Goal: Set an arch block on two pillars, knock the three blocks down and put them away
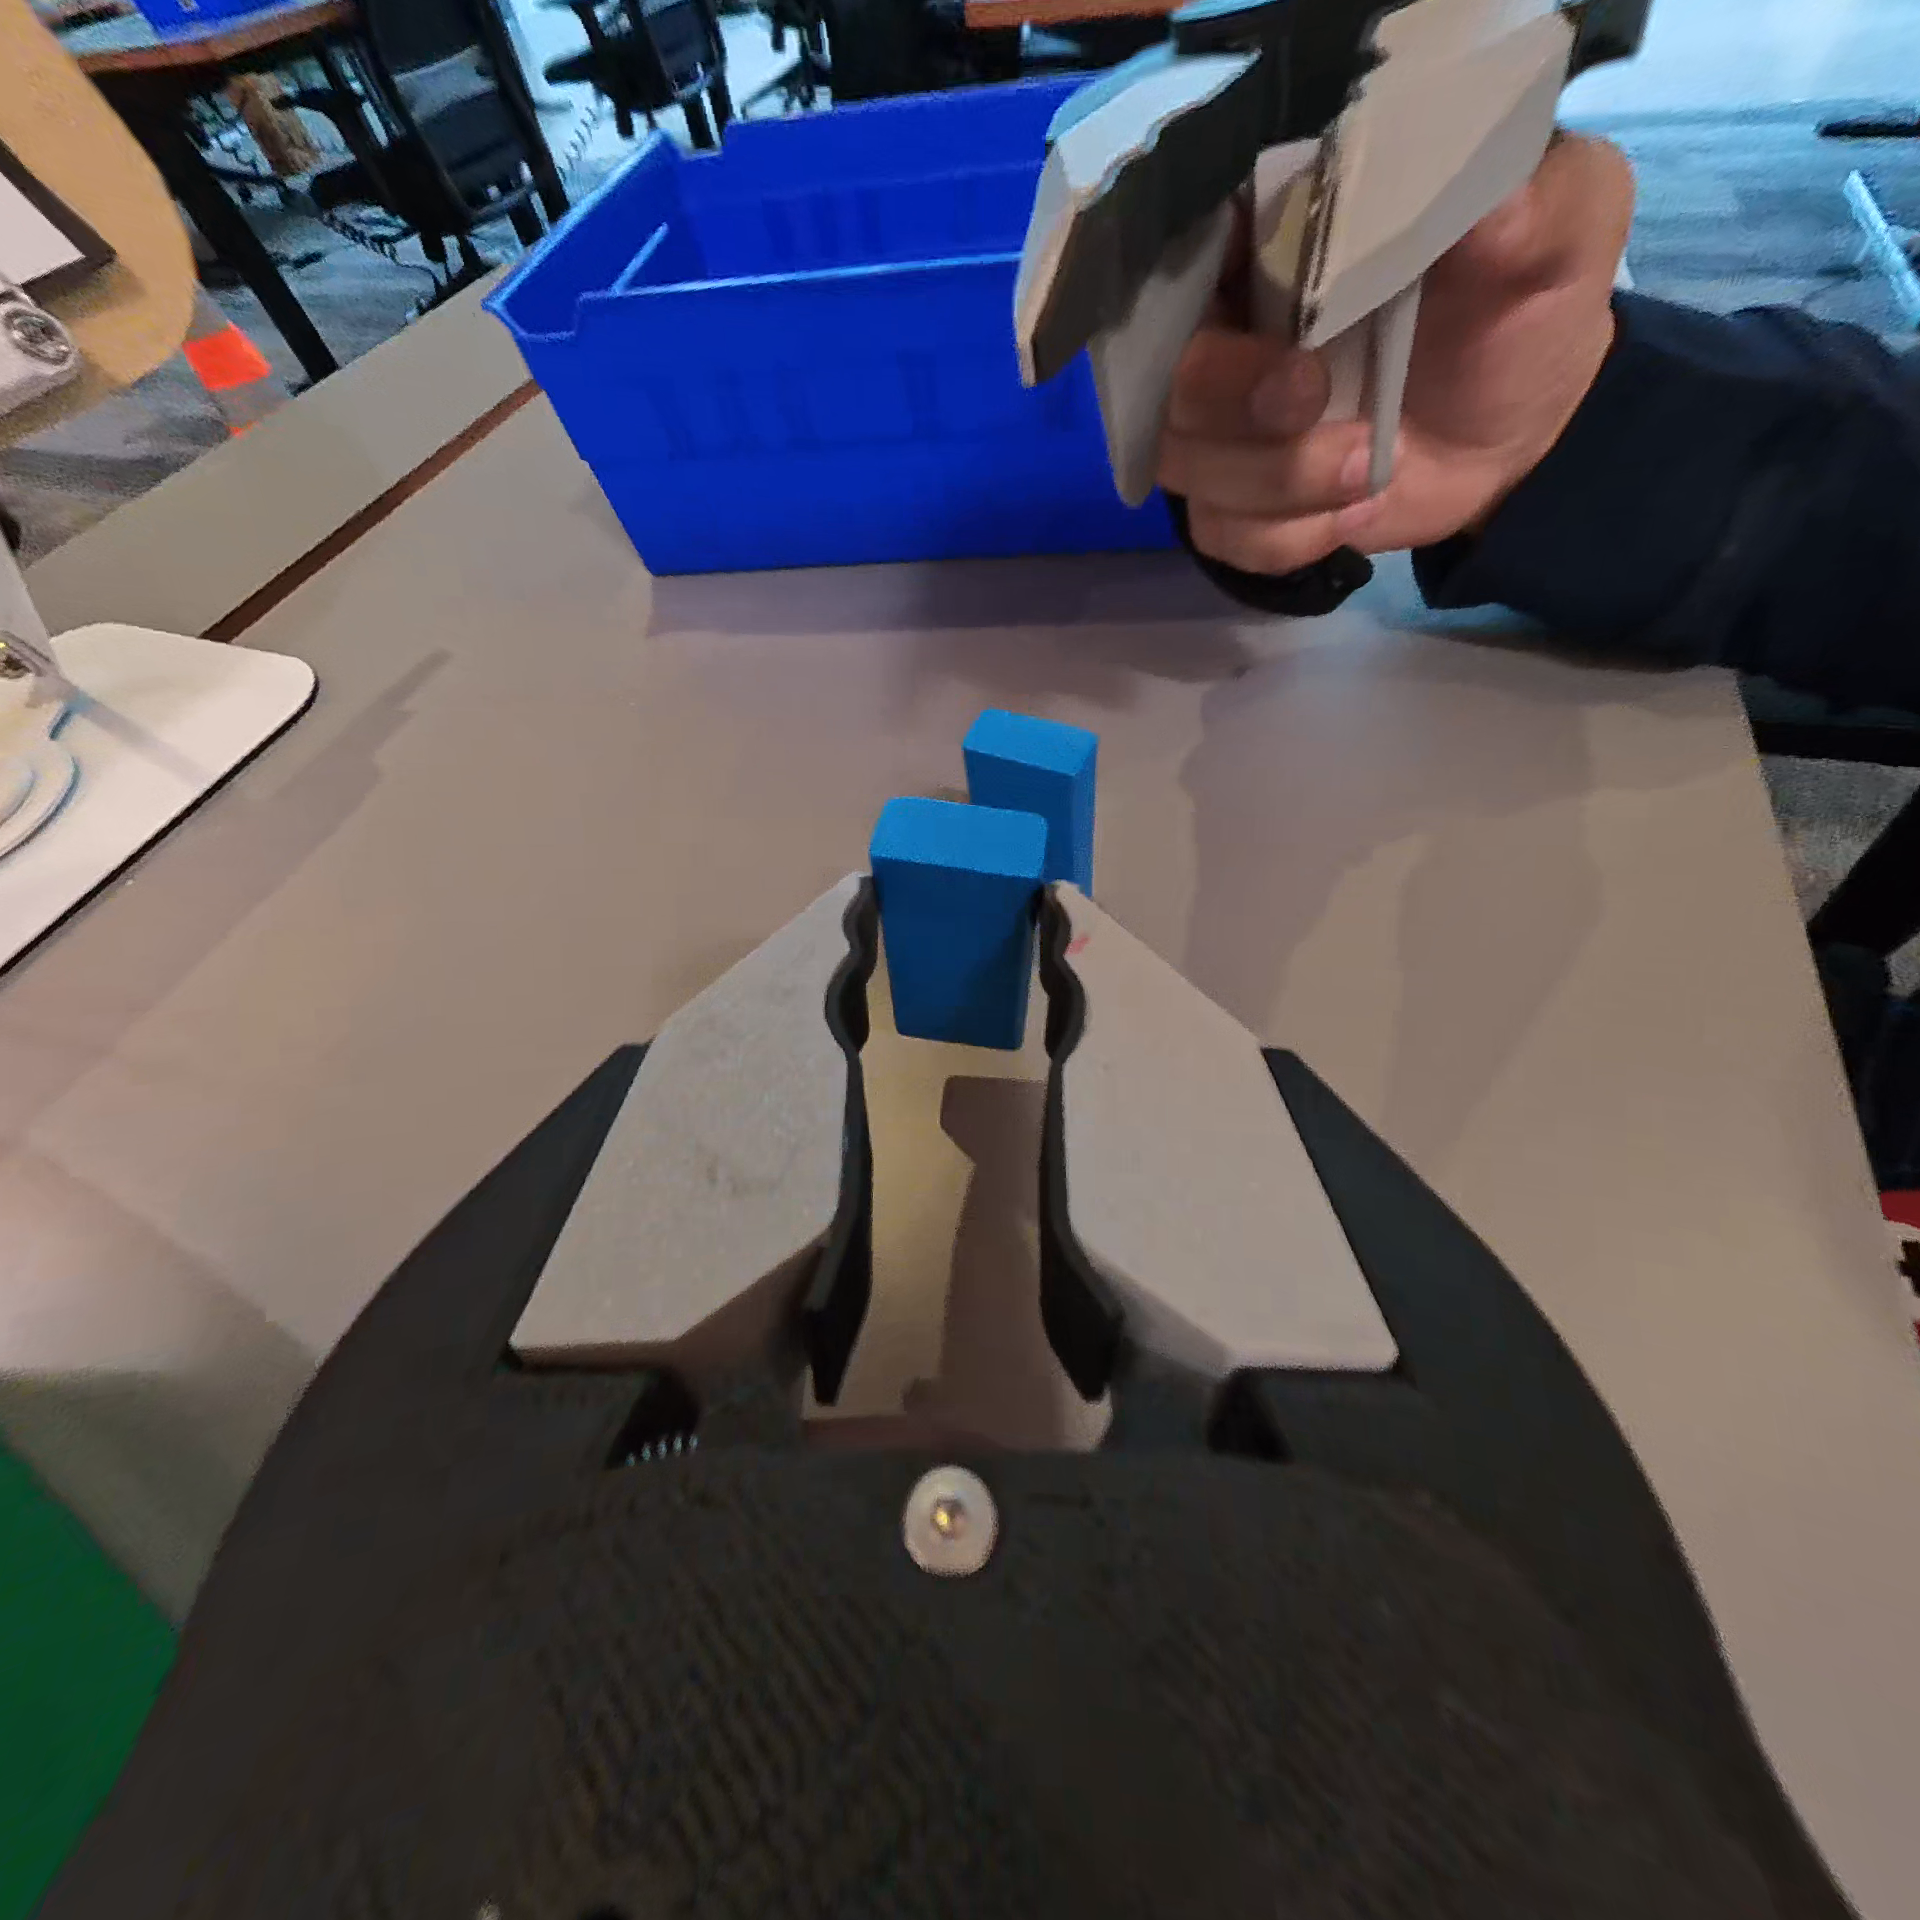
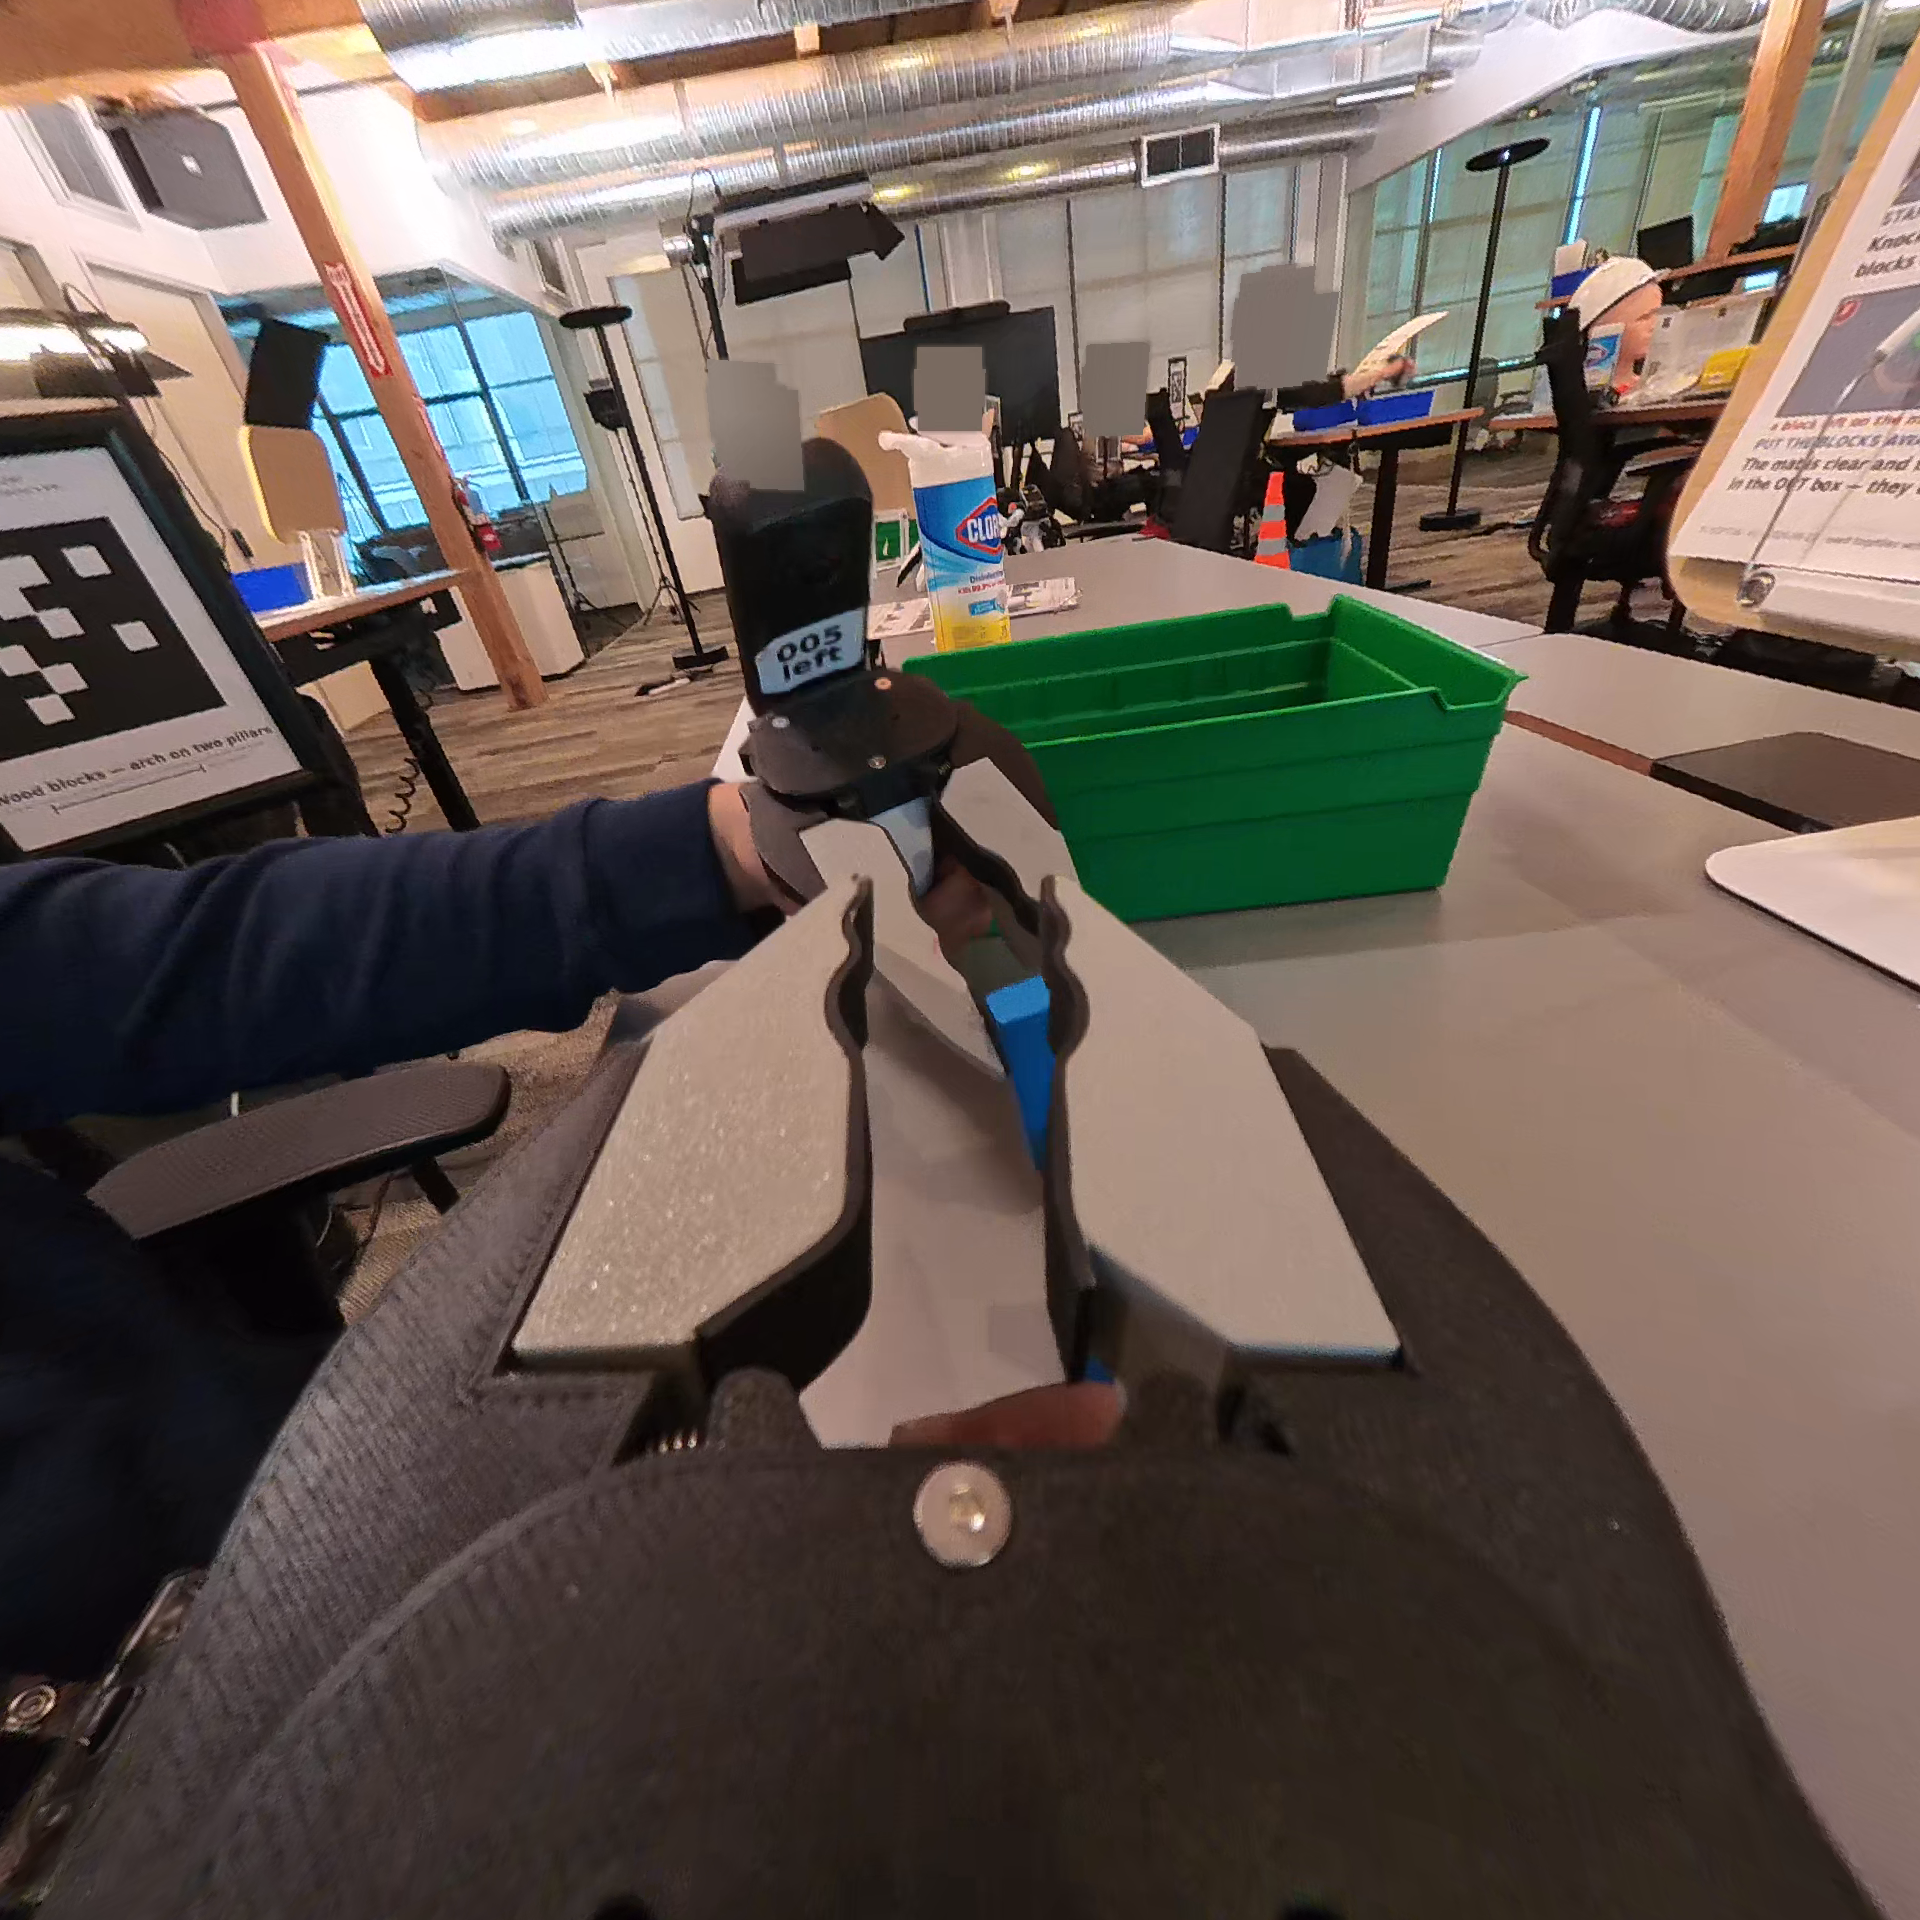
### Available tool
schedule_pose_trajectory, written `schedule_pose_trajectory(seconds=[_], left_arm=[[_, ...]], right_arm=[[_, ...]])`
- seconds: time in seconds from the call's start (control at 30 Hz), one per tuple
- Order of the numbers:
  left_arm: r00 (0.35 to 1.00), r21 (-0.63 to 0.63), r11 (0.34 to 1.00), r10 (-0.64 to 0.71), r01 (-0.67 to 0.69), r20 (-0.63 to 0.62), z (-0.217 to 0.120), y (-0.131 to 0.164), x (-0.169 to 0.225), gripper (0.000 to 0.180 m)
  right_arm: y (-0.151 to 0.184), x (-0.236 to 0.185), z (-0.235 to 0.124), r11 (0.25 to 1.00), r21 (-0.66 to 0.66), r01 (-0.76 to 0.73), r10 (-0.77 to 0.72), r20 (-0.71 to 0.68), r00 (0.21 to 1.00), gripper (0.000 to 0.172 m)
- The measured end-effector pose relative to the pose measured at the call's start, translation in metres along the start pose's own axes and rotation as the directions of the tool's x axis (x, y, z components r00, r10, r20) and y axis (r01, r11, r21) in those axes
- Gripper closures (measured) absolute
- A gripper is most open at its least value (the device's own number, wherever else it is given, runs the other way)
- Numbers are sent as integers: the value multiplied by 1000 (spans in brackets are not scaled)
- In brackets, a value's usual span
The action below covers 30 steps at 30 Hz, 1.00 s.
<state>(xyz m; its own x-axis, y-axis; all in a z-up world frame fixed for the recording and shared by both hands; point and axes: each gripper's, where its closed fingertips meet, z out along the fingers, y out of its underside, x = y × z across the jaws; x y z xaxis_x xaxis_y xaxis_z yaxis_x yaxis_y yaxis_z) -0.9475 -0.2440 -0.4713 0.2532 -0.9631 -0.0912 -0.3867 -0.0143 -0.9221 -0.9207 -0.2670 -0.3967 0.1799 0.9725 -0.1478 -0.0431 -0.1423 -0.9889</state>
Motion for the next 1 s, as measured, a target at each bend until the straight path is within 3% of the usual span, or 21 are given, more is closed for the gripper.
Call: schedule_pose_trajectory(seconds=[0.1, 0.2, 0.67, 1.0], left_arm=[[1000, 27, 999, -28, 28, 7, -2, 2, -3, 152], [999, -65, 997, -32, 34, 22, 2, 20, -7, 152], [986, -86, 982, -167, 167, 9, -2, 32, -14, 152], [991, -124, 984, -118, 125, 63, -3, 39, -11, 150]], right_arm=[[10, 12, 3, 999, -52, 16, -20, -69, 997, 143], [20, 25, 3, 996, -93, 12, -25, -140, 990, 143], [15, 24, 0, 995, -43, -86, 83, -83, 993, 141], [32, 24, 6, 988, -136, -71, 58, -97, 994, 135]])
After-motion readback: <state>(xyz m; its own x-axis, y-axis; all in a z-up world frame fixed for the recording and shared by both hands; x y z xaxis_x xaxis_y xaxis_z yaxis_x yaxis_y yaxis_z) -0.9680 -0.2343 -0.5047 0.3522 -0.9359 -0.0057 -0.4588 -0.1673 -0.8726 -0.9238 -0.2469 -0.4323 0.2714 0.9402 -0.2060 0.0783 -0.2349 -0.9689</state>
